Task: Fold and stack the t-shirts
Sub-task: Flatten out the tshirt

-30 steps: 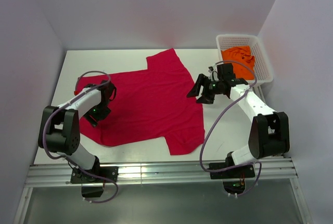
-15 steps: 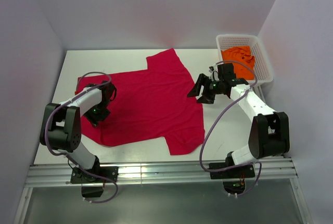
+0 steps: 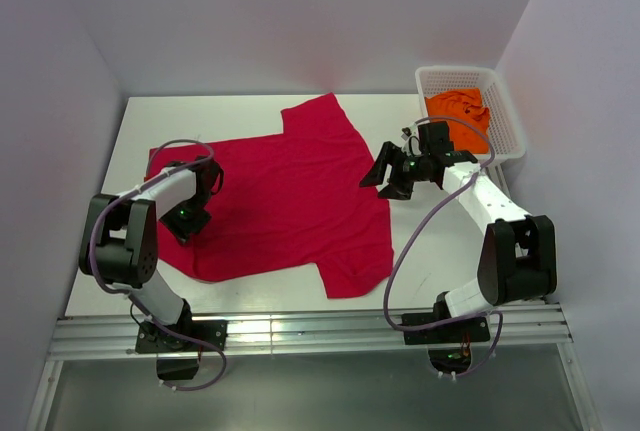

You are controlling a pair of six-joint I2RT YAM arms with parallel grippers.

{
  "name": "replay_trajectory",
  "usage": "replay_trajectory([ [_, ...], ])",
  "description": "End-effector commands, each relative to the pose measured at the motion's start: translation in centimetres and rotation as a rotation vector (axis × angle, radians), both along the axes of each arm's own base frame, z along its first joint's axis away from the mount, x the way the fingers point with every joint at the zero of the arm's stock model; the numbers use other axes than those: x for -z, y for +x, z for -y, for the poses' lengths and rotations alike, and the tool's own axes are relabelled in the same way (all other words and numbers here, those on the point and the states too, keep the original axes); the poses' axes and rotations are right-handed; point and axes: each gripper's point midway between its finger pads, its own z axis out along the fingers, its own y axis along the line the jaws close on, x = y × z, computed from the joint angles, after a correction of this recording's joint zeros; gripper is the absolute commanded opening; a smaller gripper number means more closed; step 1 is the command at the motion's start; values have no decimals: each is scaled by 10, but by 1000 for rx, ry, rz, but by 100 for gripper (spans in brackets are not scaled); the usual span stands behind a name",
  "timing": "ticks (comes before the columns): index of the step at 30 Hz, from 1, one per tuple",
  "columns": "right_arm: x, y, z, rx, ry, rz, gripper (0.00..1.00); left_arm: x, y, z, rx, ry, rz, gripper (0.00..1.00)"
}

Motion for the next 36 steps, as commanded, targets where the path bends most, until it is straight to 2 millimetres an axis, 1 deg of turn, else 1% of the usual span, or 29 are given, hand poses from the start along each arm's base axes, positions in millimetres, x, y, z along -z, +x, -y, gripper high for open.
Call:
replay_trajectory([
  [1, -7, 8, 4, 1, -1, 45, 75, 5, -1, -4, 5, 11, -19, 53],
  [10, -6, 10, 3, -2, 2, 42, 75, 9, -4, -6, -1, 14, -38, 49],
  [14, -4, 11, 3, -1, 3, 38, 75, 9, -4, -6, -6, 20, -39, 41],
  [19, -3, 11, 2, -2, 4, 36, 75, 7, -5, -8, -17, 30, -40, 41],
  [22, -3, 12, 2, -3, 7, 32, 75, 6, -5, -8, -20, 32, -43, 37],
  [23, -2, 12, 2, -3, 7, 29, 75, 6, -5, -9, -21, 35, -41, 33],
  [25, -2, 12, 2, -3, 7, 29, 75, 5, -5, -10, -25, 36, -39, 29],
  [29, -1, 13, 1, -5, 10, 27, 75, 3, -7, -11, -33, 41, -36, 13],
  [32, -1, 13, 1, -6, 13, 26, 75, 0, -8, -13, -42, 47, -31, 10],
  [36, 0, 13, 0, -6, 16, 22, 75, -4, -14, -17, -56, 61, -34, 9],
])
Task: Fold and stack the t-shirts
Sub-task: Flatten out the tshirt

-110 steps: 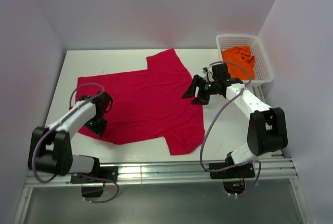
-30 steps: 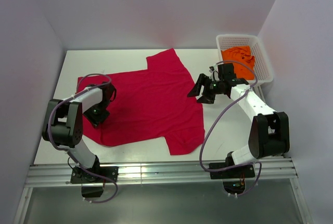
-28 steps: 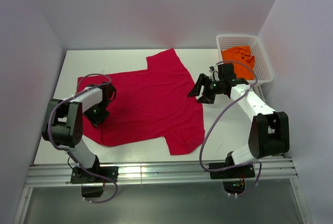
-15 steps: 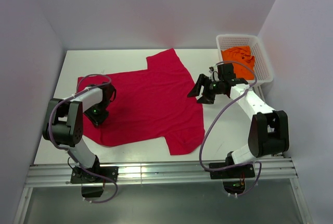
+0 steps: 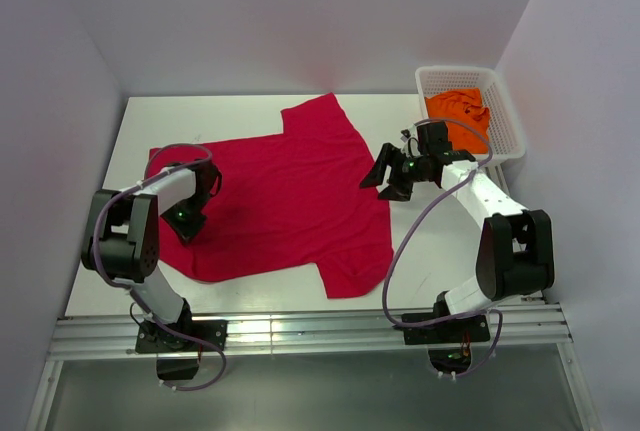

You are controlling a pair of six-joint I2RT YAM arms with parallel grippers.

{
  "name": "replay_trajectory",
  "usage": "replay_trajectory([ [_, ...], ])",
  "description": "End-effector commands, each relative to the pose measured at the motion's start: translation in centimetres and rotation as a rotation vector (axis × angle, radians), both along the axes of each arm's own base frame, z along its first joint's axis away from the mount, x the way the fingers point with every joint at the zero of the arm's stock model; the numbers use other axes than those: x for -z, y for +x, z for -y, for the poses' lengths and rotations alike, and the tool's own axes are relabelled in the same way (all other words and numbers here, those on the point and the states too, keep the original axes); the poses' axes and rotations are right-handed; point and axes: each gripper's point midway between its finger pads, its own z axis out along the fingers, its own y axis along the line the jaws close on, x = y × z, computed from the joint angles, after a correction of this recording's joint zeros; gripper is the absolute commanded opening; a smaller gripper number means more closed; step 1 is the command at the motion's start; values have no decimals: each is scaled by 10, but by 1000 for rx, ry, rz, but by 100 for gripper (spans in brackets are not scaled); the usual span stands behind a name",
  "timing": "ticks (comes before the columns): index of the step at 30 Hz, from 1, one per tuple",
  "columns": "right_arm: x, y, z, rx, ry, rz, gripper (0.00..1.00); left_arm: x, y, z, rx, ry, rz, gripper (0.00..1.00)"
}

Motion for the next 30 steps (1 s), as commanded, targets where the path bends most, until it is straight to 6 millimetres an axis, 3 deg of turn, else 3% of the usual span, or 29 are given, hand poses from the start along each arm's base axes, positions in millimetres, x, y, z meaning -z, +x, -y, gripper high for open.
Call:
replay_trajectory([
  [1, -9, 12, -1, -7, 18, 53, 75, -13, -6, -9, -28, 41, 18, 9],
  [18, -10, 11, -15, -27, 93, 23, 75, -31, -75, -13, -293, -55, 36, 0],
  [28, -9, 7, -22, -42, 106, 5, 74, -39, -125, -21, -466, -73, -20, 2],
  [30, -9, 6, -24, -49, 107, 8, 74, -43, -128, -22, -497, -53, -32, 9],
])
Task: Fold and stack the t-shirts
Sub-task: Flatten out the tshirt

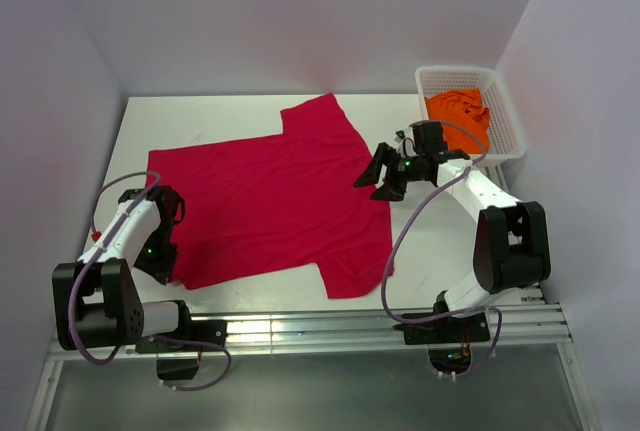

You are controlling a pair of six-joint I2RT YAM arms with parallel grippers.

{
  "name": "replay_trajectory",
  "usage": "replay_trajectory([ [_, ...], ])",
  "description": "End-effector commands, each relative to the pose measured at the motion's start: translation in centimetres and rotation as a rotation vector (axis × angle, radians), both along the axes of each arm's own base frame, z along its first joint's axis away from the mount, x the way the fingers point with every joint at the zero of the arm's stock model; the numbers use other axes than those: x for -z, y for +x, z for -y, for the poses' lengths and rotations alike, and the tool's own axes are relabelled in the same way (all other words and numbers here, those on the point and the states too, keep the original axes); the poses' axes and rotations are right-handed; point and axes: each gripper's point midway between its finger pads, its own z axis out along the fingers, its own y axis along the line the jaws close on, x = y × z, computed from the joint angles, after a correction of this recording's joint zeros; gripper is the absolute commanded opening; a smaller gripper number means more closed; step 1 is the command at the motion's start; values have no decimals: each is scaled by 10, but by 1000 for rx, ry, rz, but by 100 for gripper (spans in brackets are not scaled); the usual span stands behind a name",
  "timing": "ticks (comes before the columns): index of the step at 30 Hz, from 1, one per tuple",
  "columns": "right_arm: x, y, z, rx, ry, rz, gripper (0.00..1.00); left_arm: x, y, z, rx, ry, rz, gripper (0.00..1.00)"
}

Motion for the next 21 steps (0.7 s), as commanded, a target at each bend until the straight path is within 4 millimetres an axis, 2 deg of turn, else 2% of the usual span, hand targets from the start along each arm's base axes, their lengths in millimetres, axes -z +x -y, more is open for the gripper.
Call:
replay_trajectory([
  [1, -11, 4, -7, -20, 23, 49, 74, -8, -17, 0, -66, 8, -60, 31],
  [2, -12, 4, -7, -21, 22, 51, 75, -9, -16, -1, -70, 10, -62, 49],
  [3, -13, 3, -8, -25, 22, 55, 75, -10, -15, -2, -73, 8, -64, 55],
  [4, -14, 3, -7, -23, 17, 59, 75, -10, -15, -6, -106, 2, -61, 85],
  [5, -14, 2, -6, -24, 13, 63, 74, -13, -13, -8, -125, -6, -46, 99],
  [7, -17, 1, -5, -23, 7, 75, 75, -20, -11, -21, -192, -2, -4, 99],
  [10, -17, 0, -4, -21, 0, 84, 75, -46, 4, -49, -205, 68, 75, 99],
  [11, -16, 1, -4, -18, -3, 84, 75, -63, 19, -59, -188, 95, 131, 100],
  [13, -15, 0, -3, -20, -9, 83, 75, -83, 32, -71, -179, 151, 188, 99],
  [14, -17, 3, -3, -21, -15, 93, 75, -100, 45, -77, -186, 177, 251, 99],
  [15, -16, 4, -1, -17, -23, 96, 75, -107, 55, -81, -192, 189, 295, 98],
  [18, -15, 9, 1, -14, -47, 92, 75, -116, 83, -85, -163, 173, 372, 91],
  [19, -15, 11, 1, -13, -53, 89, 75, -112, 101, -84, -152, 143, 414, 87],
  [21, -14, 16, 3, -6, -72, 89, 75, -101, 119, -81, -111, 99, 439, 85],
])
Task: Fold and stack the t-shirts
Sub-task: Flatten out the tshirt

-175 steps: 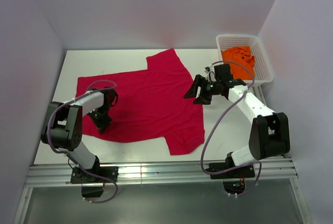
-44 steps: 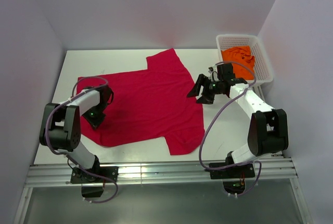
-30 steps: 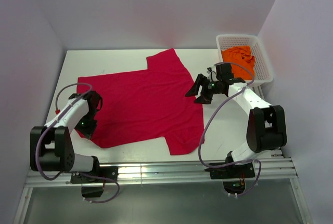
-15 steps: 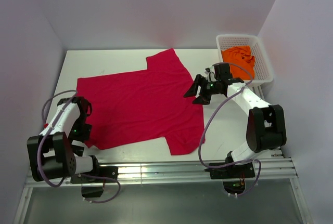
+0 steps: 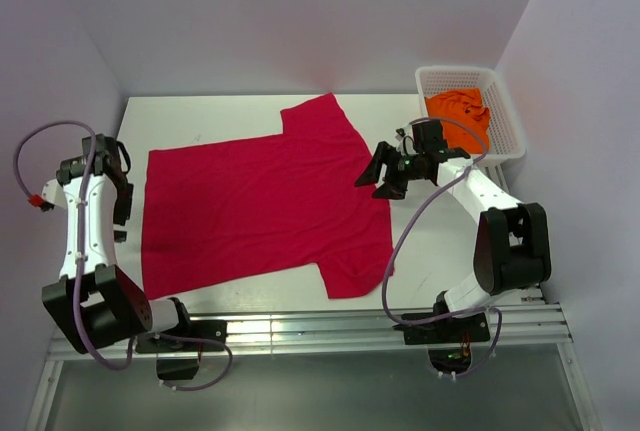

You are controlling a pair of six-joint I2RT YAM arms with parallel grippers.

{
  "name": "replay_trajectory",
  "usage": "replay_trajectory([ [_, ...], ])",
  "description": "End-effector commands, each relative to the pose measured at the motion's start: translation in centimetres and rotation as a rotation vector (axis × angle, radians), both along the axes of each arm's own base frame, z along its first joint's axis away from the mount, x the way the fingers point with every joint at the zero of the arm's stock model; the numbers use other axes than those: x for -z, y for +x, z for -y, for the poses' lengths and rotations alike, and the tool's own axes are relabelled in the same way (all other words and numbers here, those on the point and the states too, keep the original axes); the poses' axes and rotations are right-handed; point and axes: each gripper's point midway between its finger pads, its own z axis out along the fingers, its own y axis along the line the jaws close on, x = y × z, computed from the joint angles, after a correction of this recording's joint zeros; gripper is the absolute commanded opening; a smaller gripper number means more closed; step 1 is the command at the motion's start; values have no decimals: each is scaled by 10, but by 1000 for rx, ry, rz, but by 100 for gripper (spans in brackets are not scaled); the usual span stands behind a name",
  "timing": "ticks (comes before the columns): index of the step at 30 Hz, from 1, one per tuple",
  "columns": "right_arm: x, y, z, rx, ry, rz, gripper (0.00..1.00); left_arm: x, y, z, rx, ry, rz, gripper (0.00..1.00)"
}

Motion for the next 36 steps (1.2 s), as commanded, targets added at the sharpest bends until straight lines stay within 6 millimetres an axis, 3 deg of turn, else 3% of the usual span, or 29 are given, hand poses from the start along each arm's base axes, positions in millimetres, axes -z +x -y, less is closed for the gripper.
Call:
replay_trajectory([
  [1, -16, 16, 2, 2, -41, 60, 75, 18, 49, 2, 99, -60, 91, 81],
  [4, -17, 19, 7, 21, -74, 51, 75, 58, 64, 12, 174, -140, 52, 73],
  [9, -19, 30, 8, 46, -87, 24, 73, 107, 94, 22, 284, -160, -51, 57],
  [10, -22, 33, 7, 48, -86, 22, 72, 106, 105, 22, 302, -153, -44, 51],
  [15, -19, 51, 6, 65, -97, -13, 68, 119, 149, 27, 420, -136, -58, 40],
  [17, -24, 57, 6, 67, -107, -14, 67, 129, 168, 27, 449, -141, -84, 31],
  [18, -21, 61, 7, 72, -119, -22, 67, 144, 168, 30, 459, -155, -136, 30],
  [19, -24, 63, 8, 72, -127, -22, 67, 142, 181, 29, 469, -144, -125, 28],
  [22, -24, 69, 11, 75, -154, -23, 68, 161, 193, 37, 495, -158, -157, 27],
  [23, -24, 69, 12, 76, -159, -25, 68, 159, 202, 37, 503, -152, -147, 26],
  [24, -23, 71, 12, 79, -165, -30, 68, 171, 204, 40, 511, -161, -172, 26],
  [26, -22, 73, 14, 86, -173, -33, 68, 172, 221, 42, 529, -165, -156, 24],
  [27, -20, 73, 15, 88, -178, -38, 68, 184, 222, 45, 537, -174, -187, 24],
  [28, -20, 74, 15, 90, -183, -41, 68, 178, 237, 44, 545, -163, -161, 24],
  [30, -18, 75, 16, 91, -192, -44, 69, 185, 244, 47, 559, -169, -180, 24],
  [34, -14, 75, 19, 92, -204, -51, 69, 175, 278, 46, 582, -148, -116, 24],
  [36, -12, 75, 19, 90, -205, -55, 69, 172, 283, 47, 588, -154, -118, 27],
])
